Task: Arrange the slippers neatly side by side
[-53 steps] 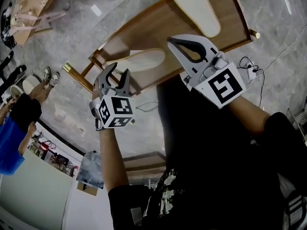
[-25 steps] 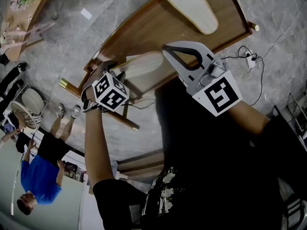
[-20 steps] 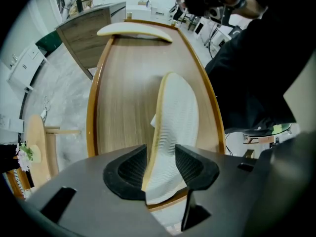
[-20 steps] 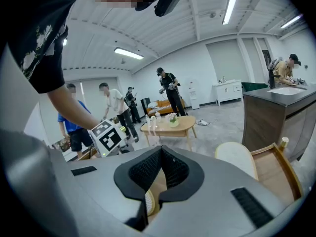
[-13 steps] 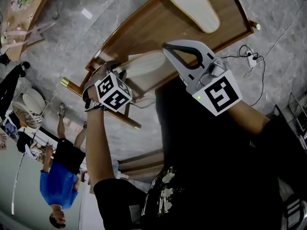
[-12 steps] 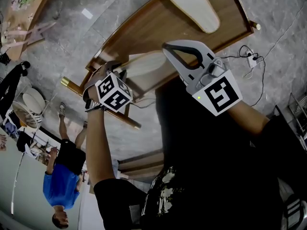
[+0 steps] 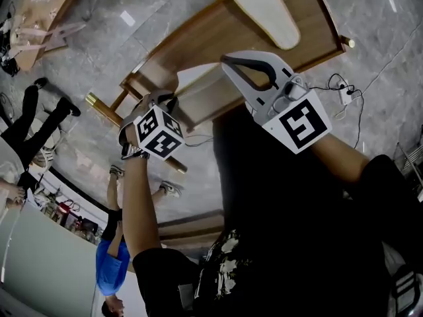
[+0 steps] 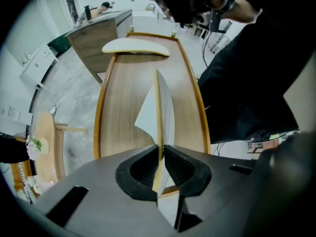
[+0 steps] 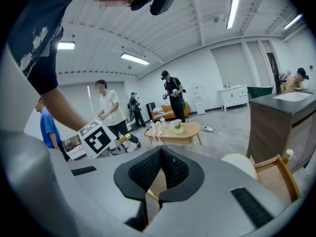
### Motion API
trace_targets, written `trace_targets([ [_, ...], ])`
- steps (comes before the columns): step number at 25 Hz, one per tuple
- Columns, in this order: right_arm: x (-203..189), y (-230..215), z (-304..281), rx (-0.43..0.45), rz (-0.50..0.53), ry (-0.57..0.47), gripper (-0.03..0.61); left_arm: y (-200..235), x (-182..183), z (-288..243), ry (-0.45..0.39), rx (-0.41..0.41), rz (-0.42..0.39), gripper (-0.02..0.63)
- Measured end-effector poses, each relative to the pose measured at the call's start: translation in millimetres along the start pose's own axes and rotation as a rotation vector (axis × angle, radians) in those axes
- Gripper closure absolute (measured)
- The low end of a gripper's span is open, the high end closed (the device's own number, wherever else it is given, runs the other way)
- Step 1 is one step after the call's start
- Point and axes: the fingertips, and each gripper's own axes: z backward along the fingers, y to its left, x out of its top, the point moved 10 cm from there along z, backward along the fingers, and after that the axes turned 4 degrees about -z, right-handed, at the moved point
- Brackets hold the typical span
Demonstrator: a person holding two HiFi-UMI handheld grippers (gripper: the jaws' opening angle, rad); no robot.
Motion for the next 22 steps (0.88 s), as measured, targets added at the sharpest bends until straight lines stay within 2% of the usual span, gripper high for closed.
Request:
trace_targets([
  [3,6,-1,0,0.023,0.014,-0.009,0.58,-4,3,9,-0.022,0.045,0.07,0.58],
  [10,13,2,6,0.082,0.041,-0.012,0.58,-22,-8,28,-0.081,0.125,0.307,0.586],
  [15,16,2,6,0.127,0.054,-0.01,0.58,-33,-11,43,-0.162,0.157,0.519,0.586],
  [22,18,1,5,0.158,0.075,0.002,0.58,-44,-16,50,-0.323,0.203,0.844,0.586],
])
